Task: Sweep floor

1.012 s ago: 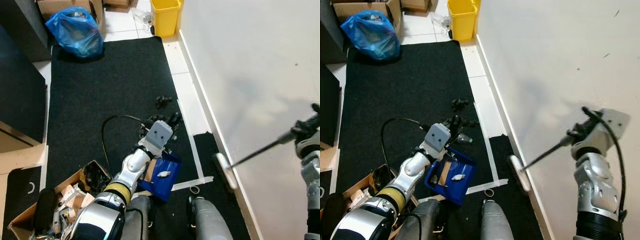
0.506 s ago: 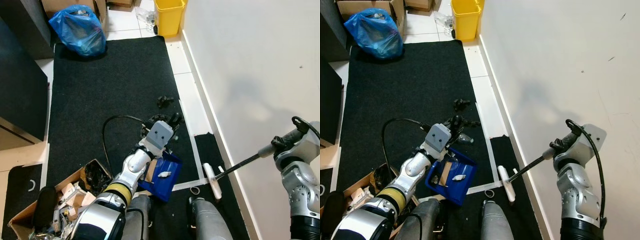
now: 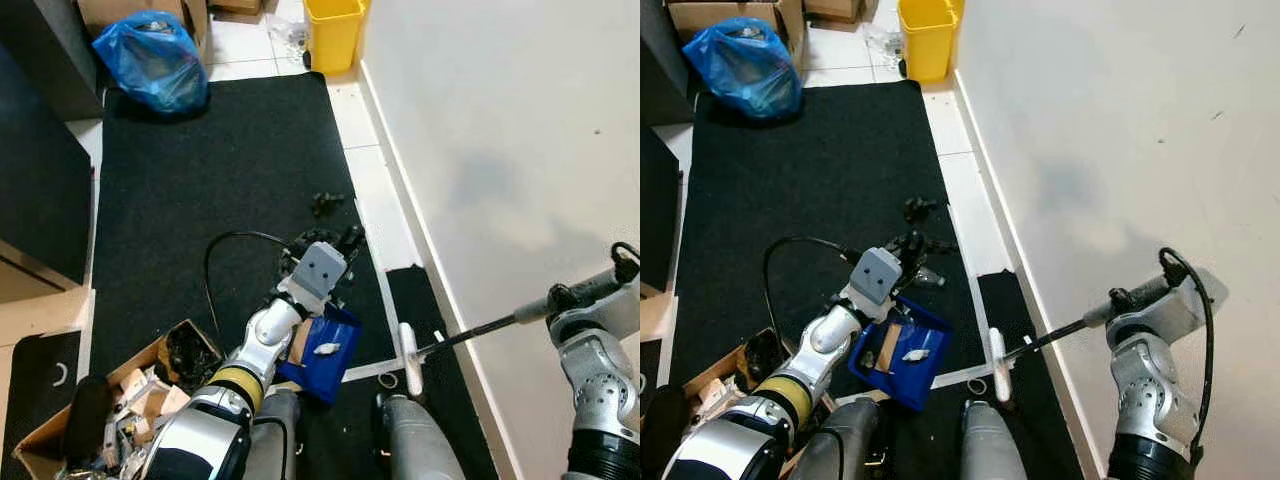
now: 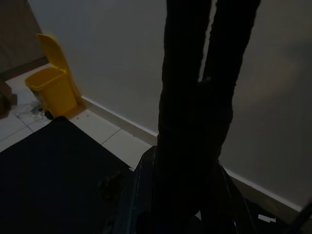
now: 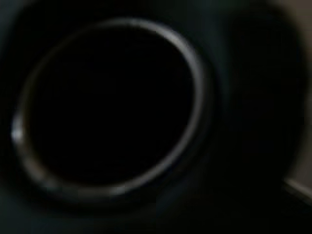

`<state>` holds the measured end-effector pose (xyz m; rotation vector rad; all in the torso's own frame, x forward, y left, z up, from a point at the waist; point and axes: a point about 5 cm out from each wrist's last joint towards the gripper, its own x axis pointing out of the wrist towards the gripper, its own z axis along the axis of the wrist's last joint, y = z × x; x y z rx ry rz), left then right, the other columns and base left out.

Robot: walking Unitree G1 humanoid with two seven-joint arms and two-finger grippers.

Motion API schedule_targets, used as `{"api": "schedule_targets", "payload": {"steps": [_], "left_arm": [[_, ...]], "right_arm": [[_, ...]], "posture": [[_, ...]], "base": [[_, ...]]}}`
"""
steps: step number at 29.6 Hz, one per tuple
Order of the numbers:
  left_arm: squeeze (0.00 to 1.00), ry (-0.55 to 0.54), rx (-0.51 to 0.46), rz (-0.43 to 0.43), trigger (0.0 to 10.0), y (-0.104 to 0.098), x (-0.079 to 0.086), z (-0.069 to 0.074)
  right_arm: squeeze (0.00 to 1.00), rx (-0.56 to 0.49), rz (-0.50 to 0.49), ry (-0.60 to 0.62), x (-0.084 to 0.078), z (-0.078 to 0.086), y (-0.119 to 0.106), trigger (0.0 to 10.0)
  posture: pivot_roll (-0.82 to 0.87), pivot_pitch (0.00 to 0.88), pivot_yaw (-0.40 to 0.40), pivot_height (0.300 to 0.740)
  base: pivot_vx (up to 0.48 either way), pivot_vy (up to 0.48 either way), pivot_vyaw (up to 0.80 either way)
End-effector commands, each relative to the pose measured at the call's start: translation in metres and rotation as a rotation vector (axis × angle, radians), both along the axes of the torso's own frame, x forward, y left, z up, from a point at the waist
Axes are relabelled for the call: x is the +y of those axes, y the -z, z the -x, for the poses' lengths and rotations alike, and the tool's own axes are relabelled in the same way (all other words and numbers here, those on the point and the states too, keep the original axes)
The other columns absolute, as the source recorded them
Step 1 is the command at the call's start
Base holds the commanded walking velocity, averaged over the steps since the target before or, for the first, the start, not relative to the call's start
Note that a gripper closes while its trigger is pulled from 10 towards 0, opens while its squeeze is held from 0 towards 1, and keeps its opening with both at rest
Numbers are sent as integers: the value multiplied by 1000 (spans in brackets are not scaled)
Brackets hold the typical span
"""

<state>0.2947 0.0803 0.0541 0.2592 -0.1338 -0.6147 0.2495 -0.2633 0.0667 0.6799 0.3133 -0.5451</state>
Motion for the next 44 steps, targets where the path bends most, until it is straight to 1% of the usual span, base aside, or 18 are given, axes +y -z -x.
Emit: {"api": "schedule_targets", "payload": {"steps": [1, 7, 10, 12, 16, 20, 21, 24, 25, 27, 29, 32, 34, 38, 39, 40, 42, 44], "left_arm": [[0, 42, 38, 21, 10000, 7, -12, 9], [0, 42, 35, 21, 10000, 6, -12, 8], [0, 42, 35, 19, 10000, 6, -11, 8], [0, 41, 36, 17, 10000, 7, -11, 8], [0, 43, 36, 15, 10000, 7, -11, 8], [0, 46, 33, 14, 10000, 6, -11, 7], [0, 46, 33, 14, 10000, 6, -11, 7], [0, 47, 33, 13, 10000, 5, -12, 6], [0, 47, 33, 13, 10000, 5, -12, 6], [0, 47, 33, 13, 10000, 5, -12, 6], [0, 47, 33, 14, 10000, 5, -12, 6], [0, 47, 34, 14, 10000, 5, -12, 5], [0, 46, 34, 15, 10000, 5, -12, 5], [0, 46, 34, 16, 10000, 5, -13, 5], [0, 46, 35, 16, 10000, 5, -13, 5], [0, 47, 37, 16, 10000, 5, -13, 6], [0, 47, 37, 16, 10000, 5, -13, 6], [0, 46, 38, 16, 10000, 5, -13, 6]], "right_arm": [[0, -100, -177, -6, 16, -9, -1, 10000], [0, -200, -212, 81, 13, -16, -12, 10000], [0, -210, -217, 91, 12, -17, -14, 10000], [0, -236, -209, 122, 6, -17, -18, 10000], [0, -245, -197, 144, 0, -17, -21, 10000], [0, -242, -148, 153, -9, -14, -22, 10000], [0, -242, -148, 153, -9, -14, -22, 10000], [0, -262, -63, 164, -22, -12, -31, 10000], [0, -262, -63, 164, -22, -12, -31, 10000], [0, -280, -6, 168, -29, -11, -39, 10000], [0, -259, 98, 124, -34, -12, -47, 10000], [0, -150, 136, 31, -32, -11, -43, 10000], [0, -119, 141, -3, -31, -11, -43, 10000], [0, -106, 139, -43, -29, -10, -44, 10000], [0, -90, 132, -77, -26, -10, -44, 10000], [0, -50, 98, -160, -18, -8, -40, 10000], [0, -50, 98, -160, -18, -8, -40, 10000], [0, -19, 54, -214, -9, -5, -34, 10000]], "posture": [[-78, 192, -74, 740], [-74, 192, -73, 740], [-73, 192, -73, 740], [-72, 189, -70, 740], [-72, 189, -70, 740], [-73, 185, -64, 740], [-73, 185, -64, 740], [-75, 184, -63, 740], [-75, 184, -63, 740], [-76, 184, -63, 740], [-77, 184, -63, 740], [-80, 183, -65, 740], [-82, 181, -68, 740], [-83, 182, -68, 740], [-85, 182, -70, 740], [-88, 182, -72, 740], [-88, 182, -72, 740], [-88, 183, -75, 740]], "base": [[0, 0, 0], [0, 0, 0], [0, 0, 0], [0, 0, 0], [0, 0, 0], [0, 0, 0], [0, 0, 0], [0, 0, 0], [0, 0, 0], [0, 0, 0], [0, 0, 0], [0, 0, 0], [0, 0, 0], [0, 0, 0], [0, 0, 0], [0, 0, 0], [0, 0, 0], [0, 0, 0]]}}
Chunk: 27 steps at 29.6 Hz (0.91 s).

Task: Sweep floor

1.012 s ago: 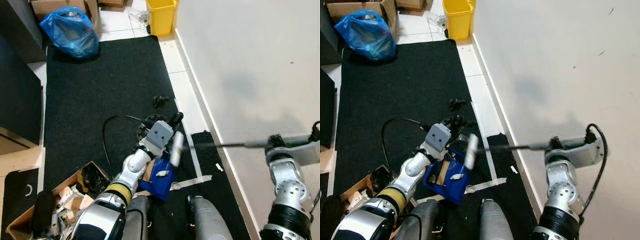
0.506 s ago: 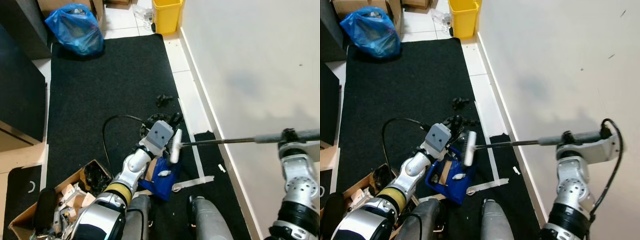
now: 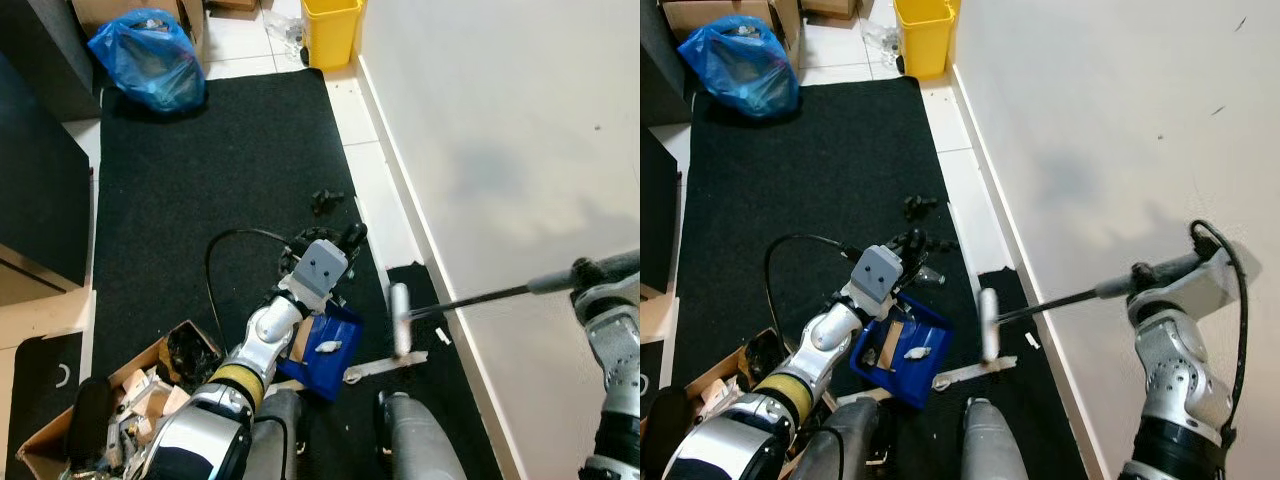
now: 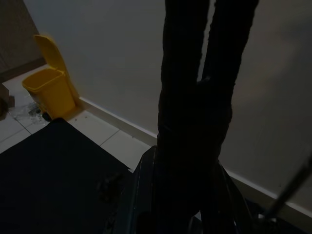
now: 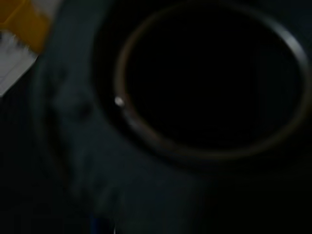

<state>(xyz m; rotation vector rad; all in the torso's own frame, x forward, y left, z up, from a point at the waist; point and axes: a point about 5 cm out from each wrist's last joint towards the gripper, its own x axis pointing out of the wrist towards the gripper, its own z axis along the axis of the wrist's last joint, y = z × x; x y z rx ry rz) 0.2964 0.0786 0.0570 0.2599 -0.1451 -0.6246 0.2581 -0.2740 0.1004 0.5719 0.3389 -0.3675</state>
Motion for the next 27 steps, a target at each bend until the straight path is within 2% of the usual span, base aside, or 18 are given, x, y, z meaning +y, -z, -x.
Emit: {"api": "schedule_targets", "payload": {"steps": [1, 2, 5, 8, 10, 12, 13, 15, 20, 27], "left_arm": [[0, 34, 48, 14, 10000, 8, -12, 7], [0, 34, 48, 14, 10000, 8, -12, 7], [0, 33, 48, 15, 10000, 8, -12, 8], [0, 33, 48, 15, 10000, 9, -11, 8], [0, 33, 48, 14, 10000, 9, -11, 8], [0, 33, 50, 14, 10000, 9, -11, 8], [0, 33, 50, 14, 10000, 9, -11, 8], [0, 34, 50, 14, 10000, 9, -11, 8], [0, 36, 49, 14, 10000, 10, -11, 9], [0, 38, 52, 12, 10000, 10, -12, 9]], "right_arm": [[0, 23, -42, -40, 6, 6, 4, 10000], [0, 23, -42, -40, 6, 6, 4, 10000], [0, 93, -60, -95, 21, 12, 13, 10000], [0, 110, -71, -115, 27, 15, 15, 10000], [0, 109, -83, -119, 31, 15, 16, 10000], [0, 44, -108, -68, 33, 10, 12, 10000], [0, 44, -108, -68, 33, 10, 12, 10000], [0, -9, -120, -31, 32, 7, 7, 10000], [0, -59, -126, 1, 26, 6, -3, 10000], [0, -204, -161, 85, 6, 2, -27, 10000]], "posture": [[-88, 183, -75, 740], [-88, 183, -75, 740], [-87, 183, -76, 740], [-87, 185, -77, 740], [-87, 185, -78, 740], [-87, 185, -78, 740], [-87, 185, -78, 740], [-84, 187, -75, 740], [-87, 186, -76, 740], [-92, 184, -76, 740]], "base": [[0, 0, 0], [0, 0, 0], [0, 0, 0], [0, 0, 0], [0, 0, 0], [0, 0, 0], [0, 0, 0], [0, 0, 0], [0, 0, 0], [0, 0, 0]]}}
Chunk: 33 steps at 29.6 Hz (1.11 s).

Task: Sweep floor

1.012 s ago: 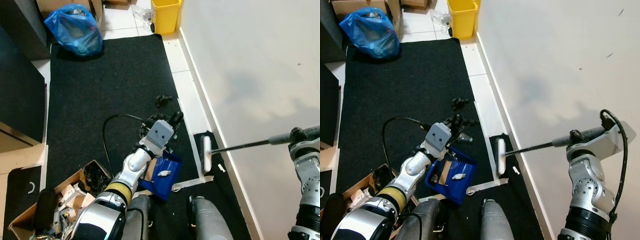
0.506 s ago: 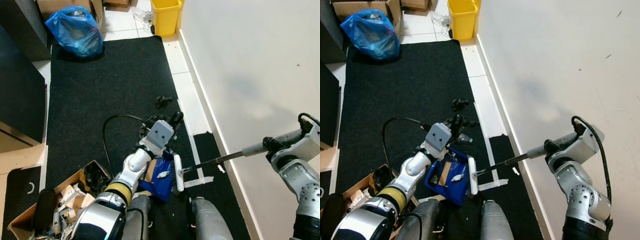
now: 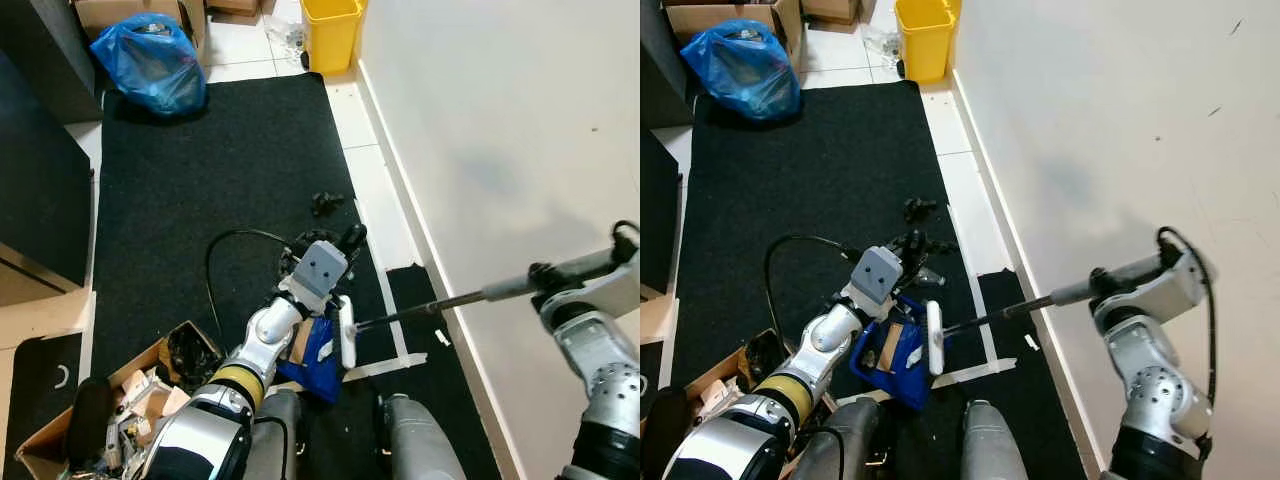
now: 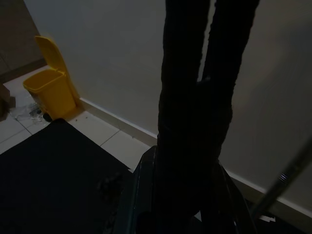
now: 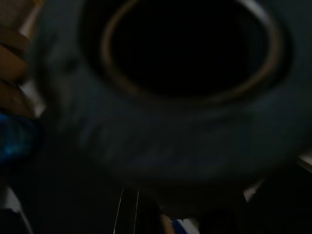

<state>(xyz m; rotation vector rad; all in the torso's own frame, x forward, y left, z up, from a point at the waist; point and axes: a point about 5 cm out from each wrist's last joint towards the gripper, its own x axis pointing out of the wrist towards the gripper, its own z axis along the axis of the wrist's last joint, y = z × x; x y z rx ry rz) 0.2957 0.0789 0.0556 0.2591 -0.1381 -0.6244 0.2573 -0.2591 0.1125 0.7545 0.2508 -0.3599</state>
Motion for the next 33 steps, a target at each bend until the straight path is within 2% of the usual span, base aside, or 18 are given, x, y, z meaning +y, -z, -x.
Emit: {"api": "schedule_targets", "payload": {"steps": [1, 4, 9, 12, 16, 19, 25, 28, 29, 30, 31, 33], "left_arm": [[0, 39, 45, 14, 10000, 8, -12, 8], [0, 43, 47, 15, 10000, 8, -13, 9], [0, 46, 49, 15, 10000, 9, -15, 9], [0, 48, 50, 16, 10000, 9, -15, 9], [0, 48, 50, 15, 10000, 8, -15, 8], [0, 46, 53, 11, 10000, 9, -14, 8], [0, 42, 56, 9, 10000, 8, -13, 7], [0, 43, 58, 8, 10000, 8, -14, 6], [0, 45, 58, 7, 10000, 8, -14, 6], [0, 45, 58, 7, 10000, 8, -14, 6], [0, 45, 61, 7, 10000, 8, -13, 6], [0, 45, 61, 6, 10000, 8, -13, 6]], "right_arm": [[0, -93, -2, 41, -9, 1, -15, 10000], [0, -135, -28, 83, -14, 1, -20, 10000], [0, -138, -21, 92, -18, 2, -20, 10000], [0, -157, 2, 134, -29, 5, -25, 10000], [0, -172, 8, 160, -35, 5, -27, 10000], [0, -230, 7, 243, -50, 7, -34, 10000], [0, -315, -3, 338, -65, 9, -45, 10000], [0, -341, 24, 396, -74, 12, -49, 10000], [0, -341, 79, 452, -81, 16, -51, 10000], [0, -341, 79, 452, -81, 16, -51, 10000], [0, -316, 174, 473, -86, 19, -53, 10000], [0, -305, 212, 478, -87, 20, -53, 10000]], "posture": [[-92, 184, -76, 740], [-100, 182, -77, 740], [-102, 179, -76, 740], [-102, 179, -76, 740], [-101, 173, -74, 740], [-100, 170, -70, 740], [-98, 164, -65, 740], [-96, 162, -61, 740], [-96, 161, -59, 740], [-96, 161, -59, 740], [-95, 158, -56, 740], [-95, 158, -56, 740]], "base": [[0, 0, 0], [0, 0, 0], [0, 0, 0], [0, 0, 0], [0, 0, 0], [0, 0, 0], [0, 0, 0], [0, 0, 0], [0, 0, 0], [0, 0, 0], [0, 0, 0], [0, 0, 0]]}}
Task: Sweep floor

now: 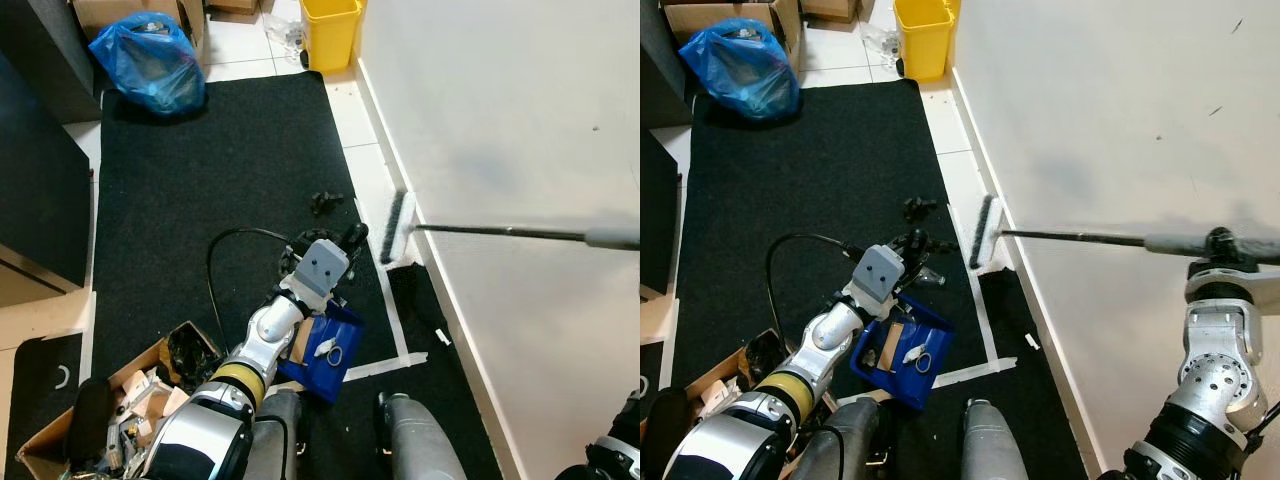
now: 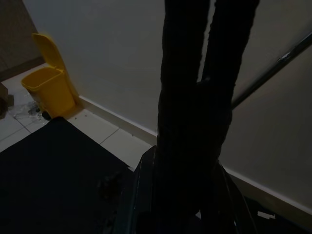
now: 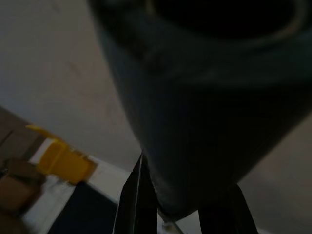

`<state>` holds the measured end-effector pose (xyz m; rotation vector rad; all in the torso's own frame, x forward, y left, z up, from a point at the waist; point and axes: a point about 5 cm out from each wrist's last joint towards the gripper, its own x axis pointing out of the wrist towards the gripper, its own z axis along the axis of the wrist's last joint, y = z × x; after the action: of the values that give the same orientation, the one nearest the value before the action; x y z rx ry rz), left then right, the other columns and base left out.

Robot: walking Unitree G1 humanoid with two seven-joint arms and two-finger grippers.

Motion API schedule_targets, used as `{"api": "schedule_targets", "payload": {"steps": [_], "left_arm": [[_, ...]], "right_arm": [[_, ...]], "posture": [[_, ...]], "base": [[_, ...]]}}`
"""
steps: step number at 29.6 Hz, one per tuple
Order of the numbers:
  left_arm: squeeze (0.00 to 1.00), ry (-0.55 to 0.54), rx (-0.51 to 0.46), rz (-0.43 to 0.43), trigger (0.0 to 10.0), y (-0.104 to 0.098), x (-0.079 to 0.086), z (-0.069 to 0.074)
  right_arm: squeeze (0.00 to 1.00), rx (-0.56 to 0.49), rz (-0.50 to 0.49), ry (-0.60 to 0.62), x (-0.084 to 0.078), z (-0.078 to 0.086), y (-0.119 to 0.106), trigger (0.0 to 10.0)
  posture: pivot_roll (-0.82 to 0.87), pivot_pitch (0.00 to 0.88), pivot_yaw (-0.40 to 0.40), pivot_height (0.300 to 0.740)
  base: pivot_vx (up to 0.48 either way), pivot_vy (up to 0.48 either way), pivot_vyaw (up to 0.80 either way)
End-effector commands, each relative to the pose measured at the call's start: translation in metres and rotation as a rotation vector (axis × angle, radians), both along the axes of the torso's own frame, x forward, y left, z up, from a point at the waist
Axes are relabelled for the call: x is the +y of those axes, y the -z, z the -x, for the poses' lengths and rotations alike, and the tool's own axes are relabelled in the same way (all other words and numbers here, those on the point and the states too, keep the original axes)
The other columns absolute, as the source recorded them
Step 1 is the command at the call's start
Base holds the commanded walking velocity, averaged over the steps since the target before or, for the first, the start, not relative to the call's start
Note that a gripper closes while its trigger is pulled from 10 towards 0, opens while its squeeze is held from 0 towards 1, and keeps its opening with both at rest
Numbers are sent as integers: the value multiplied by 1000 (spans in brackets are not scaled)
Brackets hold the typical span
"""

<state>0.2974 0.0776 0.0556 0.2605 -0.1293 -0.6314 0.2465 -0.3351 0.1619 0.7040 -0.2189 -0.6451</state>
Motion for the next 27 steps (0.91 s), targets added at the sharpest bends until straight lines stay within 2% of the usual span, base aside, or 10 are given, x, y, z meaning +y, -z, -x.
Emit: {"api": "schedule_targets", "payload": {"steps": [1, 3, 5, 8, 9, 13, 15, 16, 22, 27], "left_arm": [[0, 41, 55, 10, 10000, 8, -12, 7], [0, 43, 56, 9, 10000, 8, -12, 6], [0, 47, 55, 9, 10000, 7, -12, 5], [0, 50, 56, 9, 10000, 5, -13, 3], [0, 50, 56, 9, 10000, 5, -13, 3], [0, 54, 51, 10, 10000, 2, -14, 0], [0, 54, 50, 11, 10000, 2, -14, 0], [0, 49, 54, 25, 10000, 0, -13, -2], [0, 2, 93, 83, 10000, 1, -9, -5], [0, -34, 122, 123, 10000, 2, -5, -7]], "right_arm": [[0, 40, 125, 74, -12, 10, -4, 10000], [0, 116, 208, 72, -10, 9, 0, 10000], [0, 189, 245, 59, -8, 8, 10, 10000], [0, 250, 216, 12, -2, 4, 29, 10000], [0, 250, 216, 12, -2, 4, 29, 10000], [0, 381, 212, -80, 12, 1, 65, 10000], [0, 404, 207, -95, 15, 1, 71, 10000], [0, 440, 202, -131, 23, 0, 83, 10000], [0, 486, 237, -181, 33, -6, 95, 10000], [0, 487, 240, -183, 32, -8, 97, 10000]], "posture": [[-92, 152, -51, 740], [-92, 147, -47, 740], [-92, 147, -47, 740], [-80, 129, -42, 740], [-80, 129, -42, 740], [-68, 115, -44, 740], [-68, 115, -44, 740], [-55, 100, -43, 740], [-45, 76, -45, 740], [-39, 70, -49, 740]], "base": [[0, 0, 0], [0, 0, 0], [0, 0, 0], [0, 0, 0], [0, 0, 0], [0, 0, 0], [0, 0, 0], [0, 0, 0], [0, 0, 0], [0, 0, 0]]}}
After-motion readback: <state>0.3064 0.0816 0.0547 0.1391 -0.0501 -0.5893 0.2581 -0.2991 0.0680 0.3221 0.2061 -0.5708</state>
